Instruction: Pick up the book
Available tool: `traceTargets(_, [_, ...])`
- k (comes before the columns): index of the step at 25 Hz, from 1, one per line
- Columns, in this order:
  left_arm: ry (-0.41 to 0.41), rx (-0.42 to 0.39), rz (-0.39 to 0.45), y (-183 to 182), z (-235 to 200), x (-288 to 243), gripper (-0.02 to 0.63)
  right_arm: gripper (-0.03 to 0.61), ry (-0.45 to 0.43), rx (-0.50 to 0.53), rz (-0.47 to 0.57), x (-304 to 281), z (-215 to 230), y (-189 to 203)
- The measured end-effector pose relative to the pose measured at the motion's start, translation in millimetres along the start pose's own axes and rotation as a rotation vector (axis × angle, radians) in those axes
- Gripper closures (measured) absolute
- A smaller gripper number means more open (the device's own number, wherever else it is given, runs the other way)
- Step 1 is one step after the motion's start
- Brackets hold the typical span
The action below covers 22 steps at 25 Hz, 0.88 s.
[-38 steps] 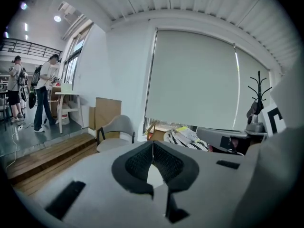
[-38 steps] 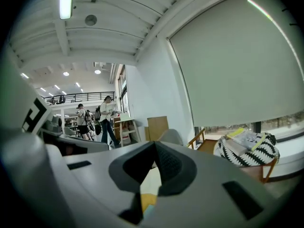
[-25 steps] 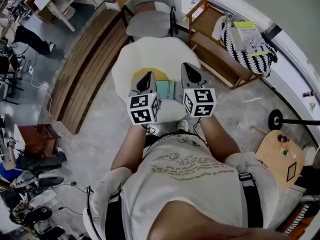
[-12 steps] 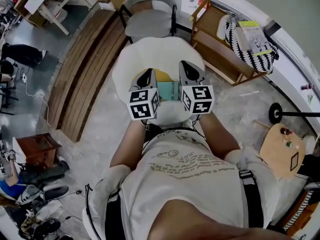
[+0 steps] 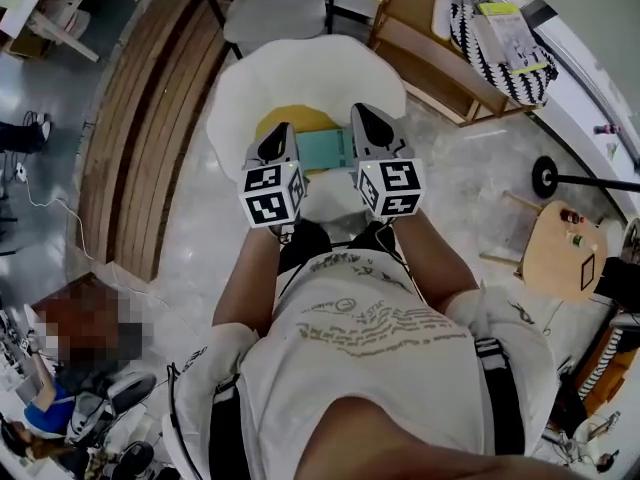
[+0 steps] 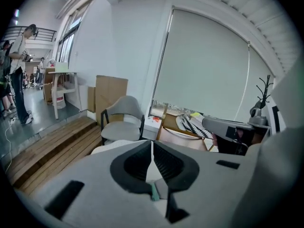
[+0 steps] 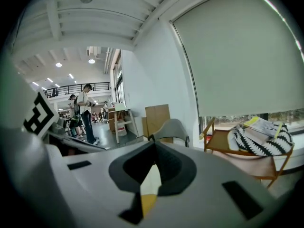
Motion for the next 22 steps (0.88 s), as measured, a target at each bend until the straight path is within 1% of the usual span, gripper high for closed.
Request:
traceTargets(6, [0.006,0.029,-0.100,41.5,-28.2,-18.5,0.594,0.552,-0.005,-0.020,-0.037,-11.5,-10.8,43.1])
traceTargets(11, [0.020,0.057,-0.204,80.6,-51.3,-40.7,0.592,0.552,0.013,-0.023,-0.118,-19.1,-10.2,87.2])
traceTargets(16, [0.032,0.057,-0.267,114.2,-72.8,-75.7,0.593,0.551,0.023,-0.021,-0.195,-34.4,-10.1,142.9])
traceTargets(19, [0.048,0.043,-0.316,147.2,-79.2,-102.7,0.592,0.551,0.015,-0.031,-0.239,-43.8,-7.7,184.0])
traceTargets(22, [0.072,0.009,-0.395,194.2,-81.0,-128.2,0.592,0.551,0.000,-0.033,-0.290,-50.6,-3.5,230.7])
Point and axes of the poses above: the fingertips, and each gripper's own axes: x backward along the fingers, z to its right, y out of its underside, the point moved 5 cm from there along x, backward along the fingers, and after that the axes turned 11 degrees about x, right-handed, at the moved point
